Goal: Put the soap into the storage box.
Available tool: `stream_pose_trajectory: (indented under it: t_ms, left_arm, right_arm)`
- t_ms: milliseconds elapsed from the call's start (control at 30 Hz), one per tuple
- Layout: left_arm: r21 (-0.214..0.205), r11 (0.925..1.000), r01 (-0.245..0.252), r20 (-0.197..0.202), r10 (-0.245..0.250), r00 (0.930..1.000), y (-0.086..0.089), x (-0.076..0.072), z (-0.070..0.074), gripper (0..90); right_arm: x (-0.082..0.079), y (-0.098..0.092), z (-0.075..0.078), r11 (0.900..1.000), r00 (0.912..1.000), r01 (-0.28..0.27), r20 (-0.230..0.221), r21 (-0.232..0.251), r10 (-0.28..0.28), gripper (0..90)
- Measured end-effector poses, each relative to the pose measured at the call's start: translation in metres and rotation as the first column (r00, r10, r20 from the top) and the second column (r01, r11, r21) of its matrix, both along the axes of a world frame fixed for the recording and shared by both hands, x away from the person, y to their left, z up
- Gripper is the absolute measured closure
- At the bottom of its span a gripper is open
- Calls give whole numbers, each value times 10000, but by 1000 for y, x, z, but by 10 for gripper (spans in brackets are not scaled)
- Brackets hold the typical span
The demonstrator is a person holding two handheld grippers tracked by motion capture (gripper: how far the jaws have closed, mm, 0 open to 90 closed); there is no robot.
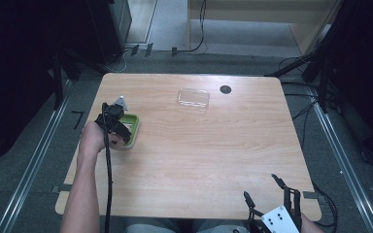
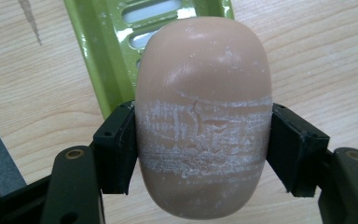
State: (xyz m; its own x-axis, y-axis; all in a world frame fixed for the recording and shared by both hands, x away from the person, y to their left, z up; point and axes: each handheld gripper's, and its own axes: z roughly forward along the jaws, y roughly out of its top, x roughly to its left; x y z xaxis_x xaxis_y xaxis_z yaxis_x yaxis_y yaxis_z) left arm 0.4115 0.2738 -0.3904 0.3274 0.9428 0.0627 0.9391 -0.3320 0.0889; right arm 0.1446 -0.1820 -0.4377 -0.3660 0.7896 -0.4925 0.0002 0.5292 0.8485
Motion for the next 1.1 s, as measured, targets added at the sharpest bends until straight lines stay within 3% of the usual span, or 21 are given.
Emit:
stream_pose_trajectory:
  t_ms: [600, 700, 1100]
  left_arm:
    - [-88, 9998, -203, 129, 204, 9997, 8, 11, -2, 338]
    - [-113, 9996, -246, 295, 249, 9993, 7, 15, -2, 338]
    - [-97, 9994, -330, 260, 333, 9991, 7, 26, -7, 338]
  right_arm:
    - [-4, -4, 0, 9998, 9998, 206, -48, -40, -206, 132]
    - [-5, -5, 0, 9997, 9997, 253, -56, -56, -254, 132]
    - [-7, -7, -1, 9991, 9991, 408, -98, -72, -408, 132]
